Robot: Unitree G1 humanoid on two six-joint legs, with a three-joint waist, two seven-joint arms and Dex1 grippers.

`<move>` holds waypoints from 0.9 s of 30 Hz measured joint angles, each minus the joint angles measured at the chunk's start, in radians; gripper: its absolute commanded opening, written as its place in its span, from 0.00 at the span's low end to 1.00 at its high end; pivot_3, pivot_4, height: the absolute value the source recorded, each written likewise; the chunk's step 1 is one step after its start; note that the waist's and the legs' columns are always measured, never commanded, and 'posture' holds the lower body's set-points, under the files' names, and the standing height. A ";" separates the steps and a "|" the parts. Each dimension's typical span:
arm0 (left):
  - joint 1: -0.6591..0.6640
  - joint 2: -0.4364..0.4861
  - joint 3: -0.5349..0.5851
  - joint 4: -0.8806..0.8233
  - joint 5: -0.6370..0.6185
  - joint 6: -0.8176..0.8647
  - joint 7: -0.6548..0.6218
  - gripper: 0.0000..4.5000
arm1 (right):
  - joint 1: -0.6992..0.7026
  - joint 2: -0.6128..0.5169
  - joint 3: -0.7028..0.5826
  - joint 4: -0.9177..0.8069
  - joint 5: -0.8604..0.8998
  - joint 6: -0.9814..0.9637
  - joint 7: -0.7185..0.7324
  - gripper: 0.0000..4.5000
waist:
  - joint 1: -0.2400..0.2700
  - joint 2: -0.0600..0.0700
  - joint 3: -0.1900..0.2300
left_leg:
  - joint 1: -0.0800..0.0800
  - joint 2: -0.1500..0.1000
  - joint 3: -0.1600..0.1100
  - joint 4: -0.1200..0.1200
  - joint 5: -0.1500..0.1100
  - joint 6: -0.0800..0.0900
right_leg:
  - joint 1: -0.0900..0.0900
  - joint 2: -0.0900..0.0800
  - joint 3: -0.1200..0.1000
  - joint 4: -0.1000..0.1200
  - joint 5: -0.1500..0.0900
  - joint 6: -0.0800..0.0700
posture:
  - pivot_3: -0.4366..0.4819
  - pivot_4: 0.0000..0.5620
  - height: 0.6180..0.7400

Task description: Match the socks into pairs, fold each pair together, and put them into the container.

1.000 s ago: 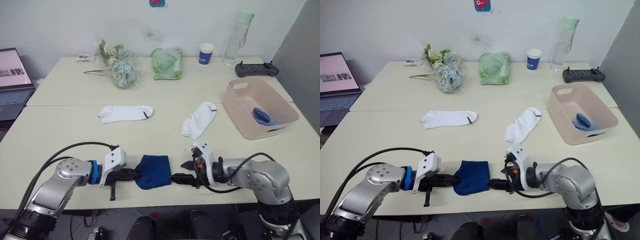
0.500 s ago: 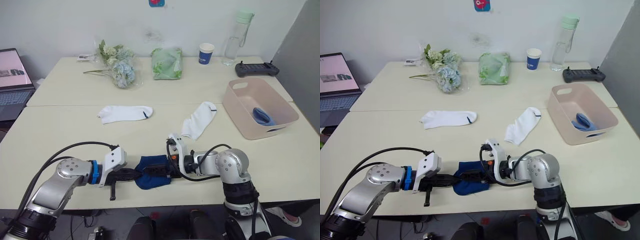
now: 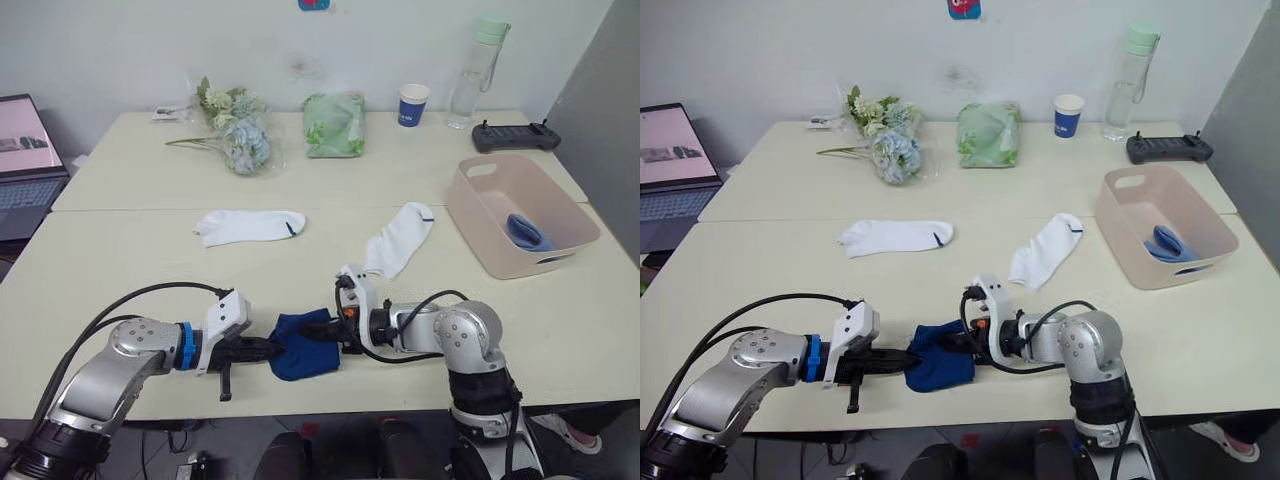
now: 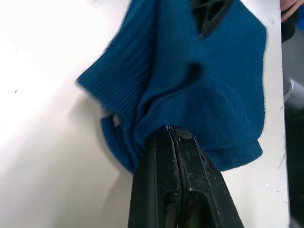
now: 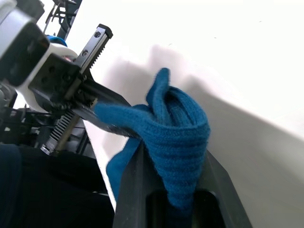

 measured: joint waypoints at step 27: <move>-0.689 -0.382 -0.080 0.249 -0.127 0.049 -0.111 1.00 | 0.277 -0.600 -0.721 -0.661 0.145 -0.097 0.006 0.00 | 0.005 -0.004 0.001 | -0.001 -0.002 0.005 0.004 0.001 -0.001 | 0.002 0.006 0.002 0.000 0.000 0.001 | 0.48 0.27 1.00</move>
